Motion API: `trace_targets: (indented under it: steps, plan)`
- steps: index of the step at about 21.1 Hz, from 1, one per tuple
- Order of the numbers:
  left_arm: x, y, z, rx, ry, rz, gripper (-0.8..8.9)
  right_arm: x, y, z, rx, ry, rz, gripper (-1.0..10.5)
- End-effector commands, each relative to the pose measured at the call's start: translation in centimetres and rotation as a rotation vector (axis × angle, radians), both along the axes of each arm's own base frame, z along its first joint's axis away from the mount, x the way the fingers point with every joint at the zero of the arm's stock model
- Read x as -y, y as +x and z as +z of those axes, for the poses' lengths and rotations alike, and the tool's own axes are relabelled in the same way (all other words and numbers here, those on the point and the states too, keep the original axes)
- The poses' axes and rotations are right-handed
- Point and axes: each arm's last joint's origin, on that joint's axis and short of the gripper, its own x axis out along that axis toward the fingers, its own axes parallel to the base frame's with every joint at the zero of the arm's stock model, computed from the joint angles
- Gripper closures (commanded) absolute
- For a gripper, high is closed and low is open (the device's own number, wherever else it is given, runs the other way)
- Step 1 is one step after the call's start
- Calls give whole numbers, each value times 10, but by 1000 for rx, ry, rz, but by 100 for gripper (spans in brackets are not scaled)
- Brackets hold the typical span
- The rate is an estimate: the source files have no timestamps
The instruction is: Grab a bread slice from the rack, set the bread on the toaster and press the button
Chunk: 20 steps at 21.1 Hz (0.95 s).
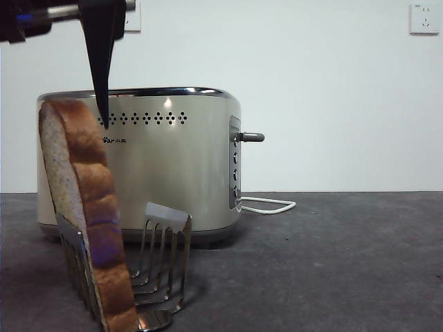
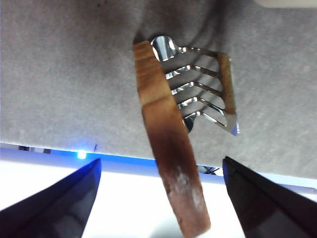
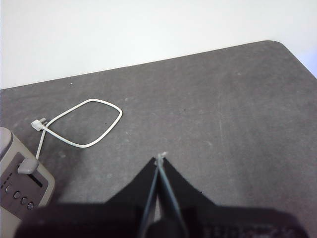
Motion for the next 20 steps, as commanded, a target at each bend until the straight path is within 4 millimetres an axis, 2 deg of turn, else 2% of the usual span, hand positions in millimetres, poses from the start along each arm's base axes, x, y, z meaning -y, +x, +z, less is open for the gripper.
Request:
trace_targets:
  steps: [1, 5, 8, 13, 15, 20]
  plan:
    - [1, 1, -4, 0, 28, -31, 442, 0, 0, 0, 3, -7, 6, 954]
    - [1, 1, -4, 12, 33, -60, 714, 0, 0, 0, -2, -7, 6, 954]
    - [1, 1, -4, 19, 34, -62, 827, 0, 0, -1, -11, -7, 6, 954]
    - [3, 3, -2, 34, 6, -72, 826, 0, 0, -1, -12, -7, 6, 954]
    - [3, 4, 5, 55, -8, -68, 826, 0, 0, -1, -13, -6, 6, 954]
    - [5, 8, 50, 179, -48, -115, 826, 0, 0, -2, -14, -6, 7, 954]
